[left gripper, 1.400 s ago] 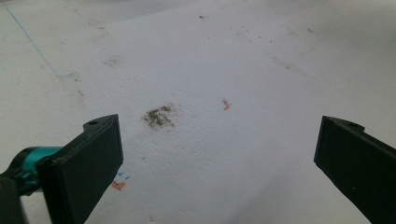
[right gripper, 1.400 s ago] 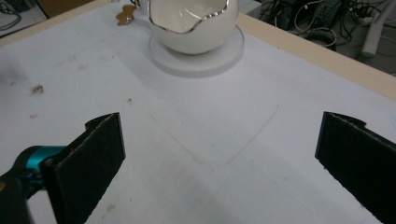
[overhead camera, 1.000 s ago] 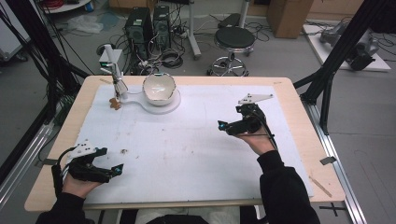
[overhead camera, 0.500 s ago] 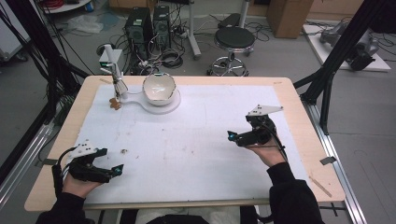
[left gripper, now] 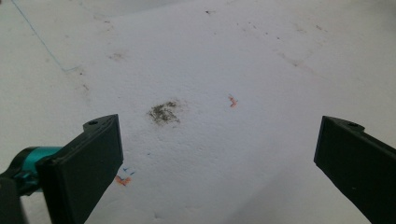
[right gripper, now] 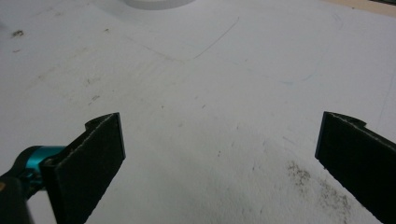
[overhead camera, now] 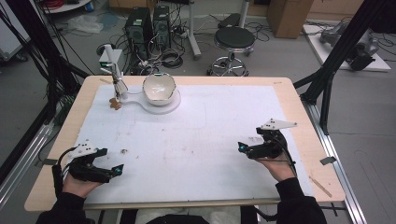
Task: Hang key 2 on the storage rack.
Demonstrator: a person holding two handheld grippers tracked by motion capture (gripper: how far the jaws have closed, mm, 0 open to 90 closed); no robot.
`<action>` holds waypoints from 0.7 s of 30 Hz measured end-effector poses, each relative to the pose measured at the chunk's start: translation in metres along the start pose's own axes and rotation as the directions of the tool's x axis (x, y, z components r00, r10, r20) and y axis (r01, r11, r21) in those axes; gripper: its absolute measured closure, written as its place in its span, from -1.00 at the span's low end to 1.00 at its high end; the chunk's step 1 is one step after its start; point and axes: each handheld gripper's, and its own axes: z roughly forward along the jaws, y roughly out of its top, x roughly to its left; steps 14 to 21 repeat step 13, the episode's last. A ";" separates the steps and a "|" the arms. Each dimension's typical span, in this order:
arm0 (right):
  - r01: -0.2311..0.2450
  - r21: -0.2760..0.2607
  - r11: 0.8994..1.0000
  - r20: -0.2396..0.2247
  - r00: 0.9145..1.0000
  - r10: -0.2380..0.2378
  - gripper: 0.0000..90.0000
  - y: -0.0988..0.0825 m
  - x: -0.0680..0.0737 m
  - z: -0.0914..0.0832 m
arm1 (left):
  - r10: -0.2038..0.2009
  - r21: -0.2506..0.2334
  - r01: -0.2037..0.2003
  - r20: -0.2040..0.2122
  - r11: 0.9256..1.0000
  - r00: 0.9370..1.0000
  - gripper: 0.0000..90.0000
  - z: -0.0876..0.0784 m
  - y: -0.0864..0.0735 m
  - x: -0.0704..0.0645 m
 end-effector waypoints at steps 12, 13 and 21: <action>-0.013 0.015 1.000 0.037 0.999 0.013 -0.99 -0.027 -0.004 -0.011 | 0.000 -0.003 0.000 -0.002 1.000 1.000 -0.96 0.000 0.000 0.000; -0.013 0.015 1.000 0.037 0.999 0.013 -0.99 -0.027 -0.004 -0.011 | 0.000 -0.003 0.000 -0.002 1.000 1.000 -0.96 0.000 0.000 0.000; -0.013 0.015 1.000 0.037 0.999 0.013 -0.99 -0.027 -0.004 -0.011 | 0.000 -0.003 0.000 -0.002 1.000 1.000 -0.96 0.000 0.000 0.000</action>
